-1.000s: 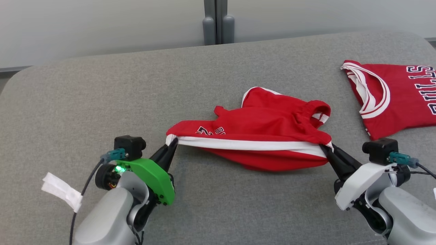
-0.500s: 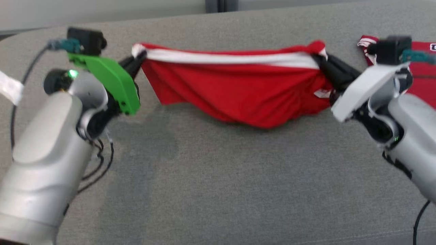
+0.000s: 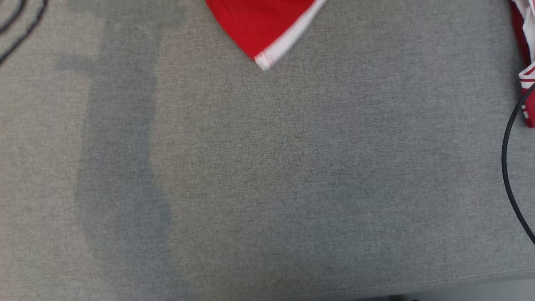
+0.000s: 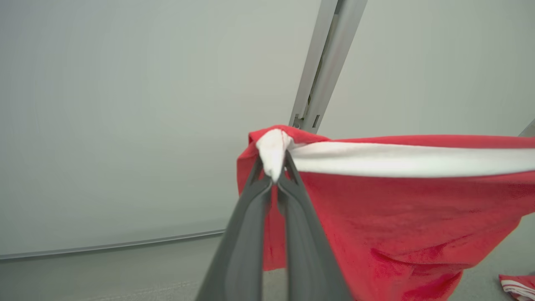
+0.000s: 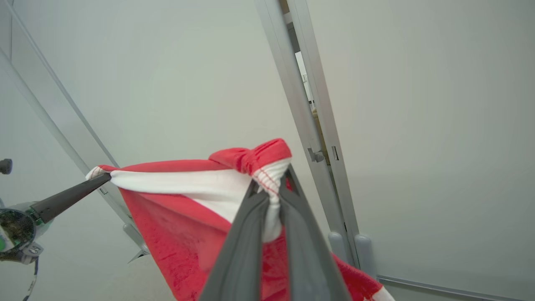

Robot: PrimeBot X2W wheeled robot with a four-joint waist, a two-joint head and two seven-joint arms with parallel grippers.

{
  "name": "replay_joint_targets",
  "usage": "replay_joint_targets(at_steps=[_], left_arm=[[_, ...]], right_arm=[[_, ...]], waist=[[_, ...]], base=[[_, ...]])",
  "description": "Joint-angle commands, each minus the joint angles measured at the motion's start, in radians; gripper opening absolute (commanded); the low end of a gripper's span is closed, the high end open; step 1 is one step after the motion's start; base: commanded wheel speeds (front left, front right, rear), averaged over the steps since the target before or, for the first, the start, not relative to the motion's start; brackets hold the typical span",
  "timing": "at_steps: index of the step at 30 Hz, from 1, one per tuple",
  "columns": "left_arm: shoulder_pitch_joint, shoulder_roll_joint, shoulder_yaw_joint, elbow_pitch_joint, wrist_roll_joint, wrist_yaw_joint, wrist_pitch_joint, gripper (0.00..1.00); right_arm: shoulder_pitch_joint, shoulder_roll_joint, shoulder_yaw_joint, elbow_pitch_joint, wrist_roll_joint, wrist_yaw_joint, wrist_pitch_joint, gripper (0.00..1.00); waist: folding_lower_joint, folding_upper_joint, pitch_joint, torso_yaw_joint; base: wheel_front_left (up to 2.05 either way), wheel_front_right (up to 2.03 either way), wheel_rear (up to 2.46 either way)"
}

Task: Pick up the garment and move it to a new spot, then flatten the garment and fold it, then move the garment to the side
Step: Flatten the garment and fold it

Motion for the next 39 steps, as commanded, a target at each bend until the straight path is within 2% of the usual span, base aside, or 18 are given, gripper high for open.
replay_joint_targets(at_steps=[1, 6, 10, 13, 17, 24, 34, 39], left_arm=[[-0.061, 0.013, 0.016, 0.016, 0.004, 0.005, -0.031, 0.00], [-0.229, 0.011, 0.039, 0.074, 0.023, 0.004, -0.115, 0.00], [-0.279, -0.013, 0.034, 0.116, -0.013, -0.003, -0.115, 0.00], [-0.223, -0.028, -0.006, 0.124, -0.035, -0.006, -0.085, 0.00], [-0.072, -0.005, -0.099, 0.085, -0.081, -0.006, -0.028, 0.00], [0.279, 0.113, -0.250, -0.010, -0.177, -0.005, 0.075, 0.00], [0.668, 0.304, -0.355, -0.227, -0.356, -0.004, 0.321, 0.00], [0.822, 0.376, -0.377, -0.367, -0.426, 0.034, 0.414, 0.00]], right_arm=[[-0.055, 0.004, -0.013, 0.015, 0.007, -0.001, -0.027, 0.00], [-0.211, 0.023, -0.024, 0.048, 0.012, -0.002, -0.112, 0.00], [-0.246, 0.021, 0.005, 0.069, 0.029, -0.002, -0.132, 0.00], [-0.185, 0.011, 0.048, 0.077, 0.049, -0.001, -0.117, 0.00], [-0.049, -0.008, 0.133, 0.067, 0.089, -0.001, -0.092, 0.00], [0.274, -0.071, 0.320, -0.008, 0.168, -0.001, -0.035, 0.00], [0.590, -0.172, 0.521, -0.149, 0.275, -0.002, 0.077, 0.00], [0.708, -0.244, 0.578, -0.256, 0.316, -0.002, 0.162, 0.00]], waist=[[-0.0002, 0.0000, 0.084, 0.000], [-0.0002, 0.0000, 0.088, 0.001], [-0.0002, 0.0000, 0.078, 0.011], [-0.0002, 0.0000, 0.058, 0.021], [-0.0002, 0.0000, 0.010, 0.028], [-0.0002, 0.0000, -0.141, 0.016], [-0.0002, 0.0000, -0.369, 0.011], [-0.0002, 0.0000, -0.442, 0.013]], base=[[0.00, 0.00, 0.00], [0.00, 0.00, 0.00], [0.00, 0.00, 0.00], [0.00, 0.00, 0.00], [0.00, 0.00, 0.00], [0.00, 0.00, 0.00], [0.00, 0.00, 0.00], [0.00, 0.00, 0.00]])
